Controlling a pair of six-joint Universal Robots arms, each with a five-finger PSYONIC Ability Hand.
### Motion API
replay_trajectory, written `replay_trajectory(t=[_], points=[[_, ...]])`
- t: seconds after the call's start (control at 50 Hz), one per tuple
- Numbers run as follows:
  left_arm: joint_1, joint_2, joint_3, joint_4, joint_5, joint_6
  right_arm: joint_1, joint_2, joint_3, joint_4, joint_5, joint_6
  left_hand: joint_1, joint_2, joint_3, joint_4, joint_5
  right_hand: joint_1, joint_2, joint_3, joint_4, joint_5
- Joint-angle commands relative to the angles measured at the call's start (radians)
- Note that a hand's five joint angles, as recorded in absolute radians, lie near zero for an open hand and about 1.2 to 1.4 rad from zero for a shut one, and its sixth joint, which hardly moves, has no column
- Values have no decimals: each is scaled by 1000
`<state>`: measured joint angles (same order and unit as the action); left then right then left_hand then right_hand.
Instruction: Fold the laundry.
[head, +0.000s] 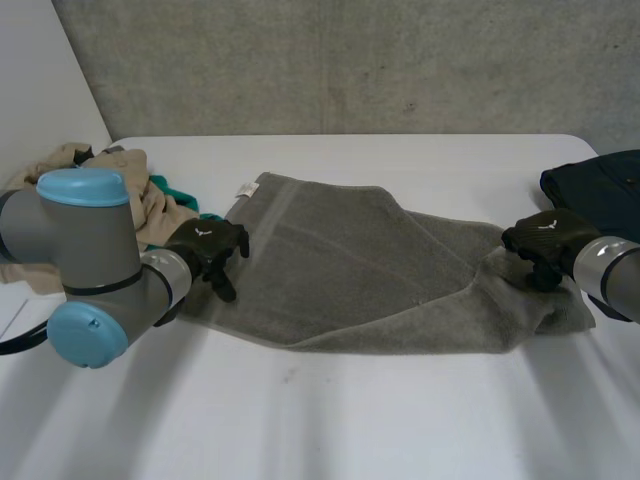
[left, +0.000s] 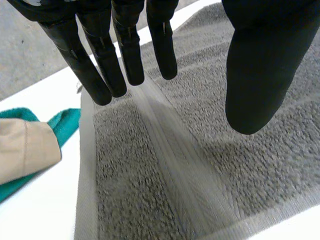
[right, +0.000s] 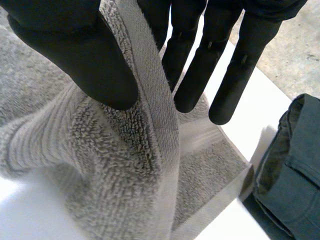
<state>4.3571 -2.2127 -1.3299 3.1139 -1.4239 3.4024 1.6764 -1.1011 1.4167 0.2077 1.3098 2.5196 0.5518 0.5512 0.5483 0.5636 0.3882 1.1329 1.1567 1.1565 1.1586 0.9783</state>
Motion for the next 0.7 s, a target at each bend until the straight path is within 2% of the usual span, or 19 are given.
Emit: replay_trajectory(t=[0.02,0.1,0.18,0.3,0.44,0.52,0.58,0.64,0.7], points=[[-2,11,-6,9,-1,-2,62,24,-76,35,75,10,102,103,106,90,91,8,-16,-16,-18,-12],[-1,25,-21,12,-3,1,101,105,-163,68,166,-14,99,100,103,87,88,-77,-101,-101,-103,-97],[4,44,-37,15,-1,1,121,170,-229,133,210,-56,99,100,103,87,88,-110,-134,-133,-136,-130],[10,64,-49,21,-1,1,152,190,-274,162,216,-56,99,100,103,87,88,-186,-210,-210,-212,-206],[18,76,-58,26,3,-3,192,194,-304,153,218,-31,99,100,103,87,88,-133,-157,-157,-159,-153],[18,77,-58,26,-1,1,220,207,-329,154,226,-45,99,100,103,87,88,-304,-327,-327,-329,-323],[18,79,-58,26,-1,1,235,208,-340,171,233,-73,96,97,100,84,85,-166,-190,-190,-192,-186],[19,83,-61,26,-1,1,243,221,-354,179,247,-131,93,94,97,81,82,262,238,238,236,242],[21,90,-63,23,-3,3,243,237,-375,193,272,-188,87,88,91,76,76,263,240,240,238,243]])
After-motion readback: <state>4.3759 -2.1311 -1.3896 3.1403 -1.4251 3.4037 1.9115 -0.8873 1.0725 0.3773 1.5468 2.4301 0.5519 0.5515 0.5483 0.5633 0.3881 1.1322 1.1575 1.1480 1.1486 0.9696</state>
